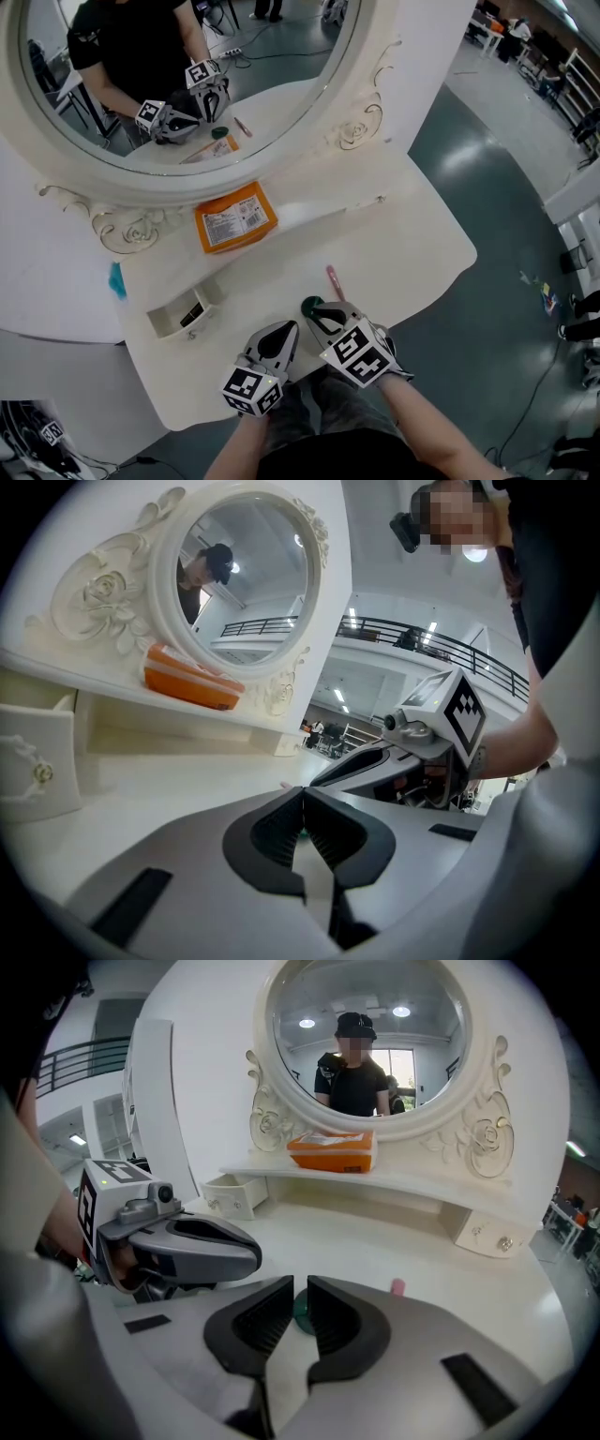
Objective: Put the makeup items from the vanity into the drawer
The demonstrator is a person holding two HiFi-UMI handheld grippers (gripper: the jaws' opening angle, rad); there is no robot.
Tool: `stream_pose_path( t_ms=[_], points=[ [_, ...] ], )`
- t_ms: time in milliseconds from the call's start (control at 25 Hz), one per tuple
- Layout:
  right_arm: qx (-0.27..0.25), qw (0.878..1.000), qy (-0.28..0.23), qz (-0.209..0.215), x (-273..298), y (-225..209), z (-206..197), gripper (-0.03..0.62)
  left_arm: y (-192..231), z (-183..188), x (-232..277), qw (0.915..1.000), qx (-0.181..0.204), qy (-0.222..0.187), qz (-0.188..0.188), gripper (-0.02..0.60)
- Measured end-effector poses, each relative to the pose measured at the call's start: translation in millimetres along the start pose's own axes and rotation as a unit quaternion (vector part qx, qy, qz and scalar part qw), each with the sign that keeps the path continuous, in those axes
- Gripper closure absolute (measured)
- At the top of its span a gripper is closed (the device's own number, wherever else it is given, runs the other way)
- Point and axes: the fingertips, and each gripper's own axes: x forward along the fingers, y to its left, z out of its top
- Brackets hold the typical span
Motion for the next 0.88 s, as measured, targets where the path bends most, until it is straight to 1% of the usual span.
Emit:
stream_pose_path(
  t_ms=[80, 200, 280, 560, 880],
  points=[
    [0.003, 1.000, 0.001, 0.000, 1, -2, -3, 0.556, -1, -2, 1, 1.0000, 0.004, 0.005, -0.002, 0.566],
    [0.004, 1.000, 0.009, 0.001, 6, -3, -7, 0.506, -3, -5, 2, 0.9998, 0.013, 0.012, -0.006, 0.566],
    [0.001, 1.000, 0.016, -0.005, 9, -6, -10, 0.490, -3, -5, 3, 0.9997, 0.018, 0.014, -0.008, 0.566],
    [0.009, 0.999, 0.033, -0.026, 17, -14, -16, 0.458, 1, -3, 1, 0.9997, 0.019, 0.013, -0.006, 0.566],
    [0.015, 0.998, 0.059, -0.031, 27, -20, -21, 0.411, 8, 0, 1, 0.9997, 0.021, 0.009, 0.001, 0.566]
  ],
)
